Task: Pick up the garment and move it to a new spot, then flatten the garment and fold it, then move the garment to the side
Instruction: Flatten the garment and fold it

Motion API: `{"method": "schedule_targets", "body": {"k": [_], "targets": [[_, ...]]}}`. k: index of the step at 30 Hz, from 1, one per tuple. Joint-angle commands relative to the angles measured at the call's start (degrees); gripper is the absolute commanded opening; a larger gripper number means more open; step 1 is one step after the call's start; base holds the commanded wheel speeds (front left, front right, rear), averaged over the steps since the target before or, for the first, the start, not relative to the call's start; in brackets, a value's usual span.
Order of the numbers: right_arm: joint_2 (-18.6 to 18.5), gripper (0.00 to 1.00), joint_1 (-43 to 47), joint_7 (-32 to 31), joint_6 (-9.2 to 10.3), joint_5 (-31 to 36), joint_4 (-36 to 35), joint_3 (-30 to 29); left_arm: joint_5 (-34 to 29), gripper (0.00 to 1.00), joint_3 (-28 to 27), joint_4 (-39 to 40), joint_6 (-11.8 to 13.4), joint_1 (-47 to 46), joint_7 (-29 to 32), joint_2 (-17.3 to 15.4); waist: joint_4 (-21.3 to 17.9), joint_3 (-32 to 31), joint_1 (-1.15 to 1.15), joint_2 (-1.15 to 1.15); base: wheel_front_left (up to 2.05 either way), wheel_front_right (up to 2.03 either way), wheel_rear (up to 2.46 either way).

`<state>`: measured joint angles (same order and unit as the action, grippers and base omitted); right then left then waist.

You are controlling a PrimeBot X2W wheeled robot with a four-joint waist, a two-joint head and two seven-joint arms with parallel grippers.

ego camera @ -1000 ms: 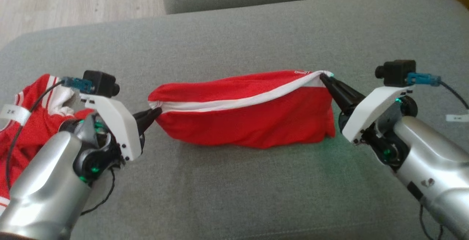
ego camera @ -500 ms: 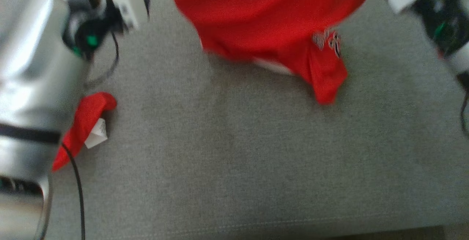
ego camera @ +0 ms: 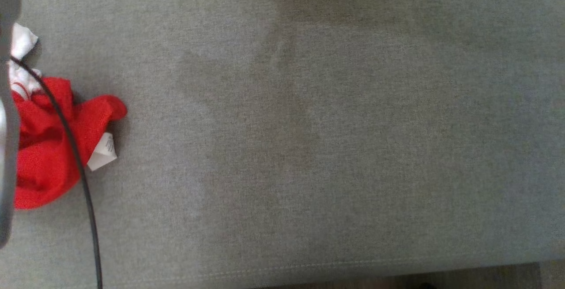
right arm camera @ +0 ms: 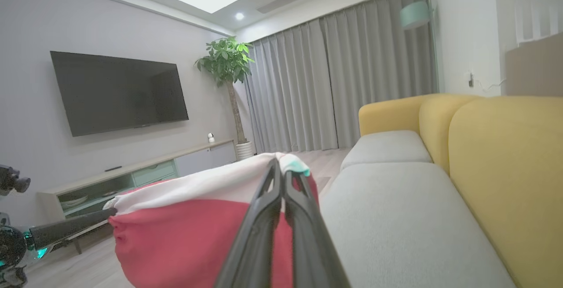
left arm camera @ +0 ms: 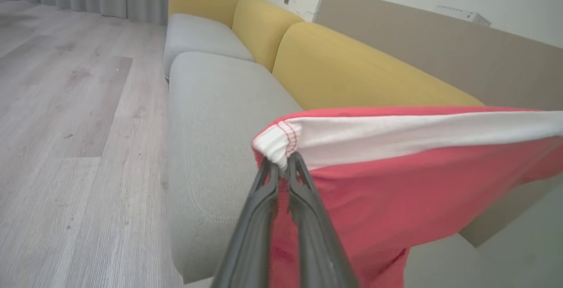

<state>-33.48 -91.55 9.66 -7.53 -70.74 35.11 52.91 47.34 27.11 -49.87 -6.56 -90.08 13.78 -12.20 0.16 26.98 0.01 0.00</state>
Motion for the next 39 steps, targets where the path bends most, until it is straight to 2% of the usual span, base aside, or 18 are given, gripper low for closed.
{"method": "schedule_targets", "body": {"k": [1,6,11,15,22,23,32,34,39], "targets": [[-1.2,0.0,-2.2,0.7,0.04,0.0,-0.7,-0.2,-0.5,0.0,-1.1,0.3,-0.1,-4.6,-1.1,-2.0,-0.1,-0.1,-0.01,0.0,0.0,0.0,0.0],[-2.8,0.0,-2.2,0.7,0.04,-1.0,-2.0,4.6,0.4,0.0,1.2,-4.1,-0.8,-4.7,-1.2,-0.9,-0.2,-1.6,-0.01,0.0,0.0,0.0,0.0],[-5.5,0.0,5.3,-3.8,0.04,-3.6,-5.6,12.2,3.6,0.0,8.5,-1.0,-0.9,4.8,2.8,-1.9,-0.3,-4.9,-0.01,0.0,0.0,0.0,0.0],[-8.9,0.0,13.0,-8.7,0.04,-5.5,-9.3,18.0,8.9,0.0,14.7,5.0,-0.9,15.7,6.9,-5.2,-0.8,-9.1,-0.01,0.0,0.0,0.0,0.0],[-15.8,0.0,27.9,-22.2,0.04,-7.5,-14.0,20.3,19.0,0.0,23.6,18.1,-0.9,32.7,16.6,-12.9,-1.1,-17.4,-0.01,0.0,0.0,0.0,0.0],[-15.8,0.0,27.9,-22.2,0.04,-7.5,-14.0,20.3,19.0,0.0,23.6,18.1,-0.9,32.7,16.6,-12.9,-1.1,-17.4,-0.01,0.0,0.0,0.0,0.0],[-23.1,0.0,43.7,-41.5,0.04,-14.9,-19.0,20.4,29.4,0.0,28.7,33.3,-0.7,47.8,27.3,-21.5,-1.7,-25.9,-0.01,0.0,0.0,0.0,0.0],[-24.7,0.0,44.9,-43.3,0.04,-15.1,-21.1,20.4,31.0,0.0,29.1,37.2,0.3,50.0,28.8,-23.1,-1.8,-26.4,-0.01,0.0,0.0,0.0,0.0],[-26.6,0.0,44.4,-43.2,0.04,-15.2,-24.8,19.0,33.1,0.0,28.5,44.8,3.6,51.9,30.4,-25.8,-1.2,-25.9,-0.01,0.0,0.0,0.0,0.0]]}}
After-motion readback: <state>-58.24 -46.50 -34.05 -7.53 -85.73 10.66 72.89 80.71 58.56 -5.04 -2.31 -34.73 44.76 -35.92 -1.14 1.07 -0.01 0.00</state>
